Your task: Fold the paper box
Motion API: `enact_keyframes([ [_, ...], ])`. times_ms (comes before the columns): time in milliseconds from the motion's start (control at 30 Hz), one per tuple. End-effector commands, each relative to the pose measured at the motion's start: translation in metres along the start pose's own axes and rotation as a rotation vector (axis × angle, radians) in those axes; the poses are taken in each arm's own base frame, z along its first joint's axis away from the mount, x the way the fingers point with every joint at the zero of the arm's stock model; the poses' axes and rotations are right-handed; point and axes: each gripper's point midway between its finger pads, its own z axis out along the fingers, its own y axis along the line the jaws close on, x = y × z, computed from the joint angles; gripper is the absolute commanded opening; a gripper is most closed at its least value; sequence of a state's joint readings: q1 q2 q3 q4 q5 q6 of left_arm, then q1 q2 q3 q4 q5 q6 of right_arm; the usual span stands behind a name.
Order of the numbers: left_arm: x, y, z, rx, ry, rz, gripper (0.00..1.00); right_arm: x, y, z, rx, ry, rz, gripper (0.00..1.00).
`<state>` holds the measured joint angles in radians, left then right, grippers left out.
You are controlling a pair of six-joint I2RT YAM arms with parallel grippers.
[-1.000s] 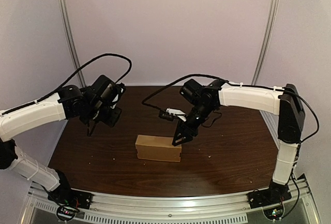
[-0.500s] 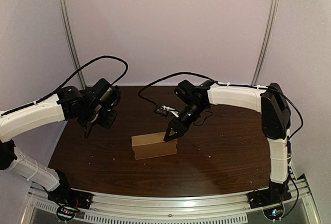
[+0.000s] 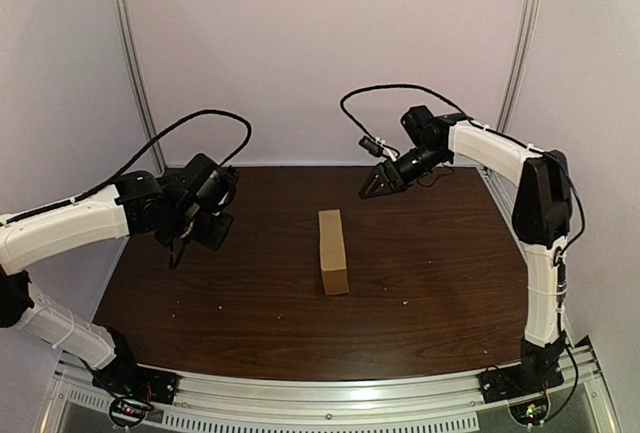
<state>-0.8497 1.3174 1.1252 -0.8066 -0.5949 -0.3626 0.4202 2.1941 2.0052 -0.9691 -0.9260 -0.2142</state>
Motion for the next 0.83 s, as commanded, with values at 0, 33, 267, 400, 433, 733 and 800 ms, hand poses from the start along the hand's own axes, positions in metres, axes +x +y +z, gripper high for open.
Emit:
enact_keyframes([
  [0,-0.027,-0.01,-0.003,0.066,-0.104,-0.053,0.5,-0.01,0.083,-0.082,0.111,-0.074,-0.241,0.98],
  [33,-0.032,-0.011,-0.004,0.068,-0.119,-0.056,0.52,-0.007,0.093,-0.094,0.155,-0.079,-0.296,0.99],
  [267,-0.053,-0.013,-0.005,0.074,-0.227,-0.096,0.97,0.014,0.039,-0.175,0.833,-0.409,-0.233,1.0],
  [400,-0.058,-0.016,0.002,0.062,-0.263,-0.125,0.97,0.038,0.004,-0.174,0.947,-0.31,-0.117,1.0],
  [433,-0.058,-0.017,0.003,0.061,-0.262,-0.125,0.97,0.042,0.004,-0.174,0.953,-0.304,-0.119,1.0],
  [733,-0.066,-0.026,0.007,0.085,-0.258,-0.139,0.97,0.043,0.035,-0.214,1.042,-0.418,-0.191,1.0],
  [800,-0.068,-0.027,0.004,0.099,-0.253,-0.147,0.98,0.04,0.044,-0.223,1.051,-0.44,-0.199,1.0],
])
